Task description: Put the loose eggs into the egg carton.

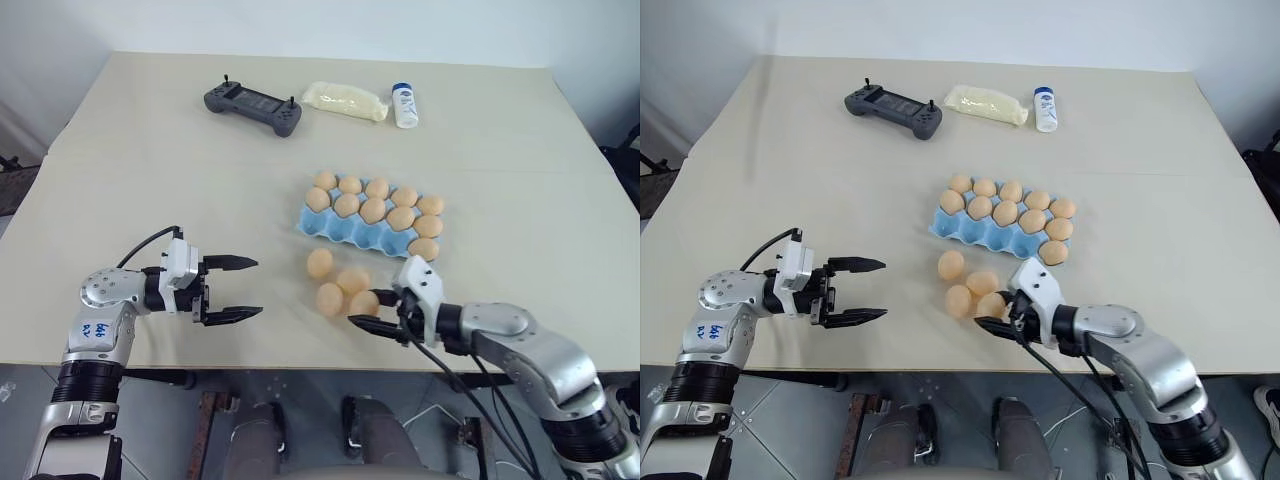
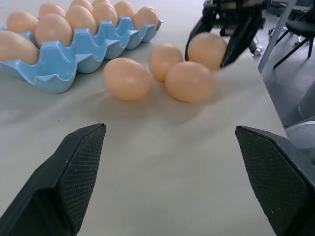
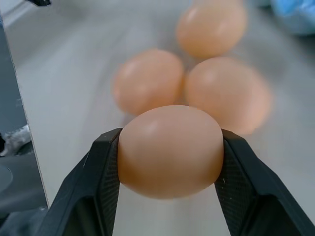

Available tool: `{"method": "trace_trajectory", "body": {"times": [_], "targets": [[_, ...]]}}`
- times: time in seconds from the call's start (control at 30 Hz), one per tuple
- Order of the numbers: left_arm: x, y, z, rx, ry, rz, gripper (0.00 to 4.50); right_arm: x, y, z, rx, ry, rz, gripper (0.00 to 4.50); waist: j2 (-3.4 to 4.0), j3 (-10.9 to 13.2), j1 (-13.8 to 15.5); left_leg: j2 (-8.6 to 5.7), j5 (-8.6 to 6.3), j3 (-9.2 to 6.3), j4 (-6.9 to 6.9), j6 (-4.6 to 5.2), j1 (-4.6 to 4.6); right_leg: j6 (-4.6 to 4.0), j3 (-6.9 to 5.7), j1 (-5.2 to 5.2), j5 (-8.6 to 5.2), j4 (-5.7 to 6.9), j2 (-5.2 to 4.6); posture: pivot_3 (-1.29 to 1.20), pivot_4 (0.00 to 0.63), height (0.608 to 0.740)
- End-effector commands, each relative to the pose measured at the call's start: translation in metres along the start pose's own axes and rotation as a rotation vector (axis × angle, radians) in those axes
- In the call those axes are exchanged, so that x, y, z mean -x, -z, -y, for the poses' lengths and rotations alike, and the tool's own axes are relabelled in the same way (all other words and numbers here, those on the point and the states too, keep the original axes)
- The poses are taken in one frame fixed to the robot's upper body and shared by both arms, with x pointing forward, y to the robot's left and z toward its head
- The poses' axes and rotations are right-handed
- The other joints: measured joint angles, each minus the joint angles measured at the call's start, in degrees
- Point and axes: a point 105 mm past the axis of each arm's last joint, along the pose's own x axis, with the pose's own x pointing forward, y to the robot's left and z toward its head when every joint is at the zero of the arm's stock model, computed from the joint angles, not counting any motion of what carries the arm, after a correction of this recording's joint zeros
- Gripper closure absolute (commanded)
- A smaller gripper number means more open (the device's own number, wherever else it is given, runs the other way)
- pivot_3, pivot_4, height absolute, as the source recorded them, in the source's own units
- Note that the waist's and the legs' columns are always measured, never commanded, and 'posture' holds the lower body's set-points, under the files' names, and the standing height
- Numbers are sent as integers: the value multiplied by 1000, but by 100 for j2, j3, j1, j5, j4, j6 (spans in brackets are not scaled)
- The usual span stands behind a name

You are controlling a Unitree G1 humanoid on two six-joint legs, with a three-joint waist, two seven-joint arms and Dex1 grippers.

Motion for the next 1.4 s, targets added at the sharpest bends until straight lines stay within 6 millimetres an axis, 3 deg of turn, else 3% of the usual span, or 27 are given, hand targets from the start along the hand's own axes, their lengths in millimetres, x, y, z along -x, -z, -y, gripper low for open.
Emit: {"method": "trace_trajectory", "body": {"times": [0.03,0.13,0.33,0.43,0.57,0.83,1.07,1.4], "targets": [[-2,-10,-4,-36,-4,35,0,15,-18,-2,54,3,39,2258,0,0,-2,0,0,0,0,0,0,0,0,1,0,-2,1,0,150,740],[-5,-11,-6,-38,-1,40,0,23,-30,6,86,37,59,2265,0,0,-6,1,0,0,0,1,1,0,0,0,0,-1,2,0,150,740],[-7,-12,-6,-41,1,49,0,26,-59,41,141,179,127,2305,0,0,-16,1,1,1,3,2,3,0,1,1,0,3,3,0,150,740],[-8,-12,-6,-42,-1,52,0,23,-60,67,151,273,117,2305,0,0,-13,0,1,2,1,2,0,0,0,-1,0,-2,2,0,150,740],[-7,-13,-6,-45,-7,55,0,15,-58,85,168,306,106,2305,0,0,-14,-2,0,6,0,1,-4,0,0,-4,0,-9,2,0,150,740],[-4,-15,-7,-54,-27,58,0,0,-54,93,177,284,84,2305,1,1,-26,1,-1,13,3,0,-7,2,1,-8,1,-5,6,0,150,740],[-4,-14,-7,-57,-43,61,0,-1,-50,90,163,259,44,36,1,1,-26,1,-1,12,4,0,-7,2,1,-8,1,-2,4,0,150,740],[-8,-14,-11,-64,-42,76,0,25,-64,91,199,295,74,36,2,1,-14,1,-1,12,2,0,-7,2,1,-8,1,-2,3,0,150,740]]}}
